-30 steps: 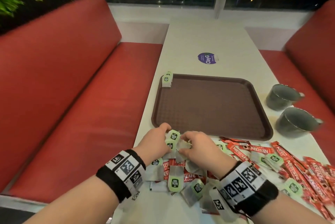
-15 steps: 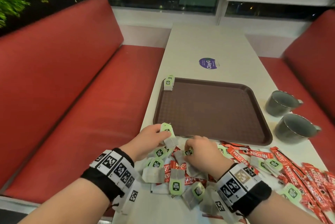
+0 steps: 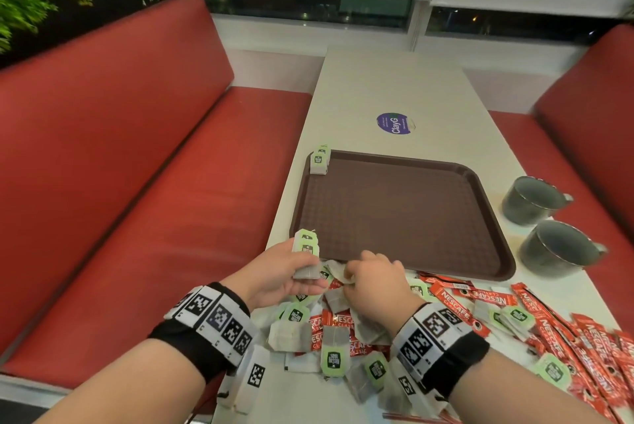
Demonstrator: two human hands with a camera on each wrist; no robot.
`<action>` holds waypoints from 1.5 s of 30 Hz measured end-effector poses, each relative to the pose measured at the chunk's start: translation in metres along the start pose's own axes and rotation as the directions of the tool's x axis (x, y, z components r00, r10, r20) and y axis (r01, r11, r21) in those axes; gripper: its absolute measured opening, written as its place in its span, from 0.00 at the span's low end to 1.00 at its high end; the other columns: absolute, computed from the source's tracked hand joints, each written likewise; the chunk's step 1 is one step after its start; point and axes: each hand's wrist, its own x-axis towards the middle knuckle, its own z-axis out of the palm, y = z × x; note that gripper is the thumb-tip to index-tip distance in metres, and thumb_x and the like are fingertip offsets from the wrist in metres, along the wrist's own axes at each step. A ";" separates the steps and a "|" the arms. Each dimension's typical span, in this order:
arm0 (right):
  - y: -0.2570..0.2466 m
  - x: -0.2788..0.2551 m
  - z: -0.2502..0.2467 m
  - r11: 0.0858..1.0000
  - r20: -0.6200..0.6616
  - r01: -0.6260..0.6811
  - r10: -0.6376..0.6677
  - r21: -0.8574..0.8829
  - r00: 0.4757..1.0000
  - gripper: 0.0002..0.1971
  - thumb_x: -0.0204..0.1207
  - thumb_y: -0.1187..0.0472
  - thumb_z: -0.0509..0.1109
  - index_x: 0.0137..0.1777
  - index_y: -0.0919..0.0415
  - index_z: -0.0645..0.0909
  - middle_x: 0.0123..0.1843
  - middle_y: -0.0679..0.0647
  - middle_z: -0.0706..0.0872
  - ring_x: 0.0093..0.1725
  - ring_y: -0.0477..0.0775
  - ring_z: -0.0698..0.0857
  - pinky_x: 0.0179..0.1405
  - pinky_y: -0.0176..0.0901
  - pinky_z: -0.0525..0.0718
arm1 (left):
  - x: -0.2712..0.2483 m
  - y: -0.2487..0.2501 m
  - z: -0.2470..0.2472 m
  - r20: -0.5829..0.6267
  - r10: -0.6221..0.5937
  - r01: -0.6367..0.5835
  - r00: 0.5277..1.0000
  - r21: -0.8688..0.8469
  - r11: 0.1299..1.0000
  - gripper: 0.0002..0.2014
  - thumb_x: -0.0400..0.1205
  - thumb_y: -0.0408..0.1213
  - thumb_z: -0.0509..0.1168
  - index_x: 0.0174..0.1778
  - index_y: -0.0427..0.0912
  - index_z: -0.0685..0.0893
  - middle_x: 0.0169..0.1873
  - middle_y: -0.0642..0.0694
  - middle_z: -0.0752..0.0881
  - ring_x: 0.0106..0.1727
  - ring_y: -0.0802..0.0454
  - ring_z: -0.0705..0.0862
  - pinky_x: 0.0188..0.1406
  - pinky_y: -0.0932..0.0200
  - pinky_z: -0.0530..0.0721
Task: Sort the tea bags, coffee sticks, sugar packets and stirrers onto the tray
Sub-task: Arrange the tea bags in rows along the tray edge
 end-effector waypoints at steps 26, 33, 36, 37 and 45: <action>0.009 0.033 -0.054 0.367 -0.030 0.027 0.001 0.930 1.000 0.04 0.71 0.66 0.77 0.39 0.61 0.84 0.30 0.56 0.85 0.27 0.47 0.79 0.28 0.39 0.77 | 0.028 0.015 0.007 -0.084 0.271 -0.256 0.959 0.155 0.954 0.03 0.81 0.30 0.68 0.42 0.41 0.85 0.26 0.51 0.81 0.27 0.59 0.78 0.26 0.65 0.75; 0.001 0.096 -0.063 0.331 -0.013 -0.005 0.055 0.944 0.998 0.07 0.73 0.72 0.74 0.36 0.62 0.82 0.24 0.50 0.81 0.21 0.42 0.76 0.22 0.30 0.72 | 0.055 0.028 -0.002 -0.311 0.148 -0.209 0.939 -0.173 0.962 0.04 0.83 0.33 0.64 0.49 0.38 0.82 0.35 0.43 0.83 0.28 0.55 0.77 0.28 0.63 0.73; 0.003 0.140 -0.065 0.372 -0.003 -0.055 0.154 0.927 0.988 0.10 0.75 0.71 0.72 0.34 0.61 0.81 0.24 0.51 0.80 0.20 0.43 0.75 0.19 0.30 0.71 | 0.063 0.034 -0.013 -0.336 0.068 -0.157 0.939 -0.243 0.957 0.10 0.84 0.32 0.54 0.51 0.33 0.80 0.35 0.39 0.82 0.26 0.52 0.75 0.26 0.62 0.71; 0.004 0.155 -0.064 0.390 0.011 -0.081 0.178 0.917 0.984 0.10 0.75 0.71 0.71 0.33 0.60 0.80 0.24 0.52 0.80 0.19 0.43 0.74 0.18 0.31 0.71 | 0.064 0.034 -0.017 -0.339 0.053 -0.150 0.939 -0.267 0.952 0.11 0.85 0.32 0.52 0.49 0.33 0.79 0.34 0.39 0.82 0.25 0.52 0.74 0.25 0.61 0.69; 0.004 0.250 -0.050 0.526 0.085 -0.208 0.248 0.825 0.965 0.13 0.74 0.71 0.68 0.31 0.57 0.77 0.33 0.56 0.82 0.31 0.52 0.79 0.29 0.40 0.76 | 0.069 0.028 -0.042 -0.377 0.029 -0.123 0.926 -0.227 0.966 0.10 0.86 0.35 0.52 0.53 0.36 0.77 0.37 0.39 0.83 0.19 0.54 0.70 0.18 0.65 0.59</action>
